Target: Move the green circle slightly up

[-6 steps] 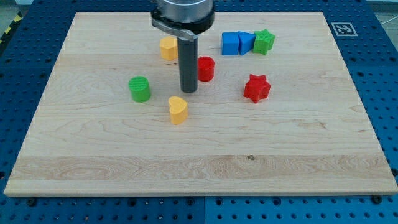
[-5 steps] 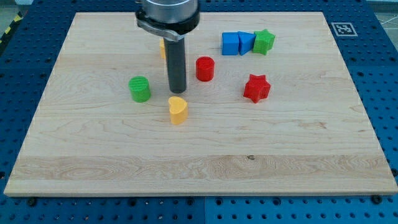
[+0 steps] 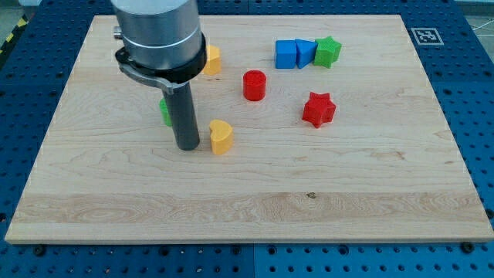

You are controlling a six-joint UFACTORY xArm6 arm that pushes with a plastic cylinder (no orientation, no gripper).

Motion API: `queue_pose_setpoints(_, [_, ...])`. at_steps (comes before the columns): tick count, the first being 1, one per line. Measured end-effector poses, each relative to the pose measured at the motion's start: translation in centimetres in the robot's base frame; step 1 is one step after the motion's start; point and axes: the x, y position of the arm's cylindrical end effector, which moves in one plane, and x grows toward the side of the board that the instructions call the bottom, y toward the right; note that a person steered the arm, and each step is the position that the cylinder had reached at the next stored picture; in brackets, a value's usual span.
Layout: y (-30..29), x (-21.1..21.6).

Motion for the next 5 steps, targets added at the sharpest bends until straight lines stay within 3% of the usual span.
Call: queue_pose_setpoints(5, [-2.6,-1.8])
